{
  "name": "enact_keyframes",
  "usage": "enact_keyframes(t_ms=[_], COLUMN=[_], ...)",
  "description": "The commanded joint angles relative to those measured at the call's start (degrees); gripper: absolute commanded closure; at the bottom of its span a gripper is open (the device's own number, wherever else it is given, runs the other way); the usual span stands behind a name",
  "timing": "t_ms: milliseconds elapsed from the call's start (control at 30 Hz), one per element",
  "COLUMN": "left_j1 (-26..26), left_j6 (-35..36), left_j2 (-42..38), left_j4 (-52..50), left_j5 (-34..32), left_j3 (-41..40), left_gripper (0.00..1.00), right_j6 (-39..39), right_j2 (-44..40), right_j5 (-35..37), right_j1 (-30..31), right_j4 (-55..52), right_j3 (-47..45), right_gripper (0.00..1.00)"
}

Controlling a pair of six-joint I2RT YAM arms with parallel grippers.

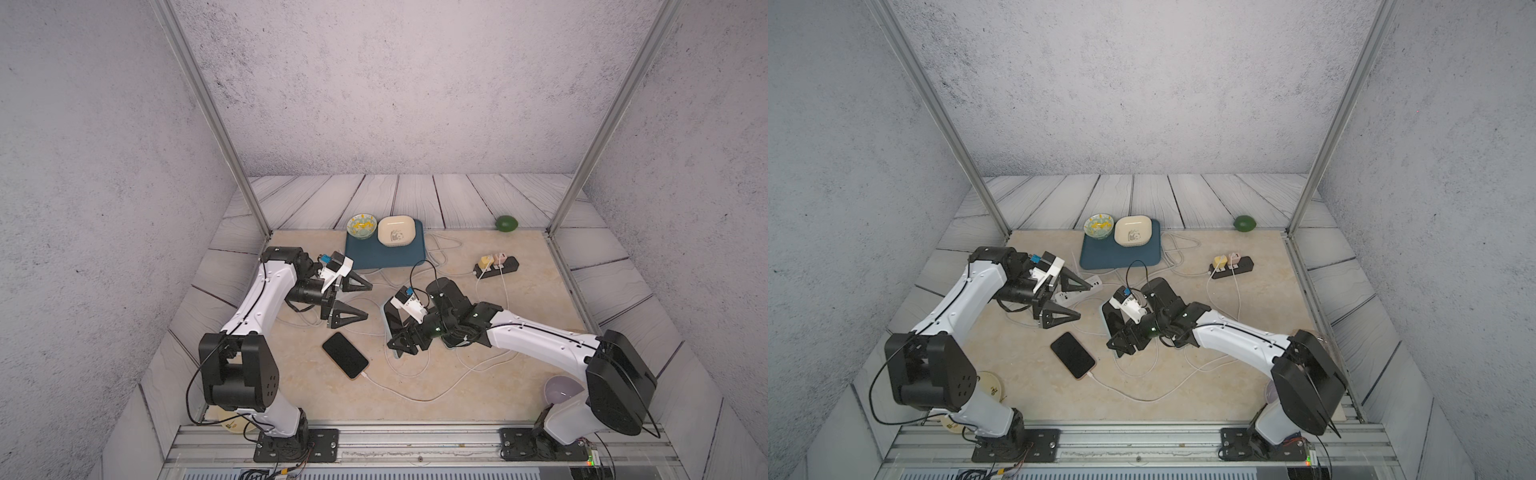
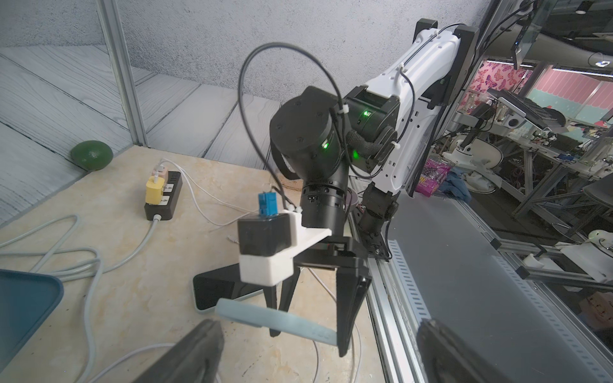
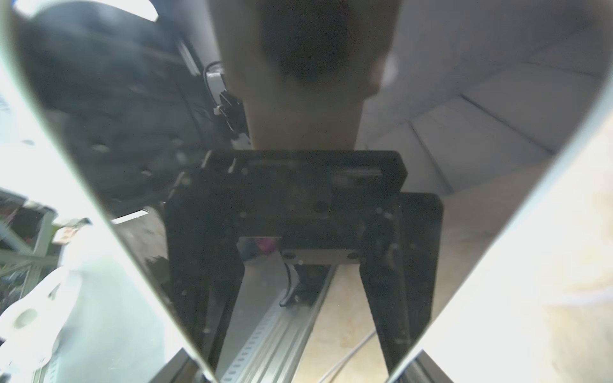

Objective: Unplug the charging cable from the phone
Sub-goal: Place the phone at the center of the board.

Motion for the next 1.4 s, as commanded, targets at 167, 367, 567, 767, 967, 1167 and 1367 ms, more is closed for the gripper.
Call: enact_keyframes(t_ms=[167, 367, 567, 767, 967, 1167, 1367], left_j1=[0.6, 0.8, 0.7, 0.7, 0.7, 0.7, 0.7], left_j6=[-28.9, -43.8, -48.2, -49.2, -50.0, -50.6, -50.7], left_j2=[-8.5, -10.9, -12.0, -12.3, -12.2, -12.3, -12.3], left_j4=[18.2, 33.0, 37.6, 38.5, 39.2, 39.6, 39.7], left_j5=[-3.4, -8.4, -11.0, -12.8, -13.6, -14.6, -15.2], left_j3=[-6.4, -9.4, -10.6, -10.8, -10.9, -11.0, -10.9], left_gripper=[0.02, 0.02, 0.02, 0.02, 0.02, 0.02, 0.02], right_j6=[2.9, 4.5, 5.6, 4.5, 3.4, 3.4, 3.3], right_j2=[6.6, 11.7, 19.0, 25.0, 29.9, 33.1, 35.6], right_j5=[12.0, 16.4, 20.0, 26.6, 29.4, 29.6, 29.9], right_j1=[-0.7, -0.7, -0.7, -0.6, -0.5, -0.4, -0.3], right_j4=[-16.4, -25.9, -38.4, -48.1, -51.6, -51.2, -51.0], right_j3=[10.6, 18.2, 28.1, 35.3, 38.3, 38.5, 38.1], right_gripper=[0.60, 0.60, 0.60, 0.60, 0.60, 0.57, 0.53])
